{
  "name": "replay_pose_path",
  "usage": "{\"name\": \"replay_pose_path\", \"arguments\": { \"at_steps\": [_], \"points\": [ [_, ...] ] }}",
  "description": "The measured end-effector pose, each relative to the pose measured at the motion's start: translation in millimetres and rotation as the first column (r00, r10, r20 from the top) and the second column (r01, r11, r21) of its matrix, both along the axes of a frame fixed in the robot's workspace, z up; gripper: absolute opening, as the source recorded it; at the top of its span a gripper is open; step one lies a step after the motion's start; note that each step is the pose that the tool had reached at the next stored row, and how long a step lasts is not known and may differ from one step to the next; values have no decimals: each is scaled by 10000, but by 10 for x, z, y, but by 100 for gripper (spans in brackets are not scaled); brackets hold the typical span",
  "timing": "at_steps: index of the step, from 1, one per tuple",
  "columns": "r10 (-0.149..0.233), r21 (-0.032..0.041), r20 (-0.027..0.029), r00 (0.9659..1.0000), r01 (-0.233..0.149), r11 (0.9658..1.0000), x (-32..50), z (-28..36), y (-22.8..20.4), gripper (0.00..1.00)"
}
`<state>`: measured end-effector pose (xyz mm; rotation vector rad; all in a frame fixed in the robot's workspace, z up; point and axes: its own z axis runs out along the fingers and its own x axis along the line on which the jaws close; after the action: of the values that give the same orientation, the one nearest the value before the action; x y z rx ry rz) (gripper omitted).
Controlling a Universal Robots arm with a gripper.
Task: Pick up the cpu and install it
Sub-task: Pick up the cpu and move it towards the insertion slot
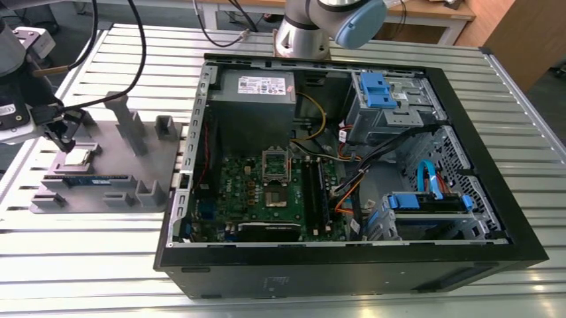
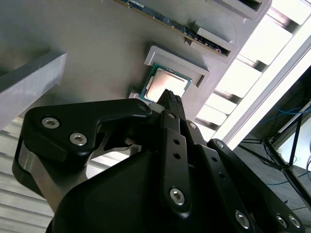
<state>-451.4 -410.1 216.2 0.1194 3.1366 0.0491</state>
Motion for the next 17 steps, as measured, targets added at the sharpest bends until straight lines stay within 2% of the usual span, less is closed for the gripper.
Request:
{"name": "replay_pose_path", "arguments": {
  "at_steps": [12,17],
  "points": [
    [2,-3,5,10000,-2,10000,-1,-88,0,11],
    [3,-3,49,10000,-3,10000,-2,-106,0,11]
  ]
}}
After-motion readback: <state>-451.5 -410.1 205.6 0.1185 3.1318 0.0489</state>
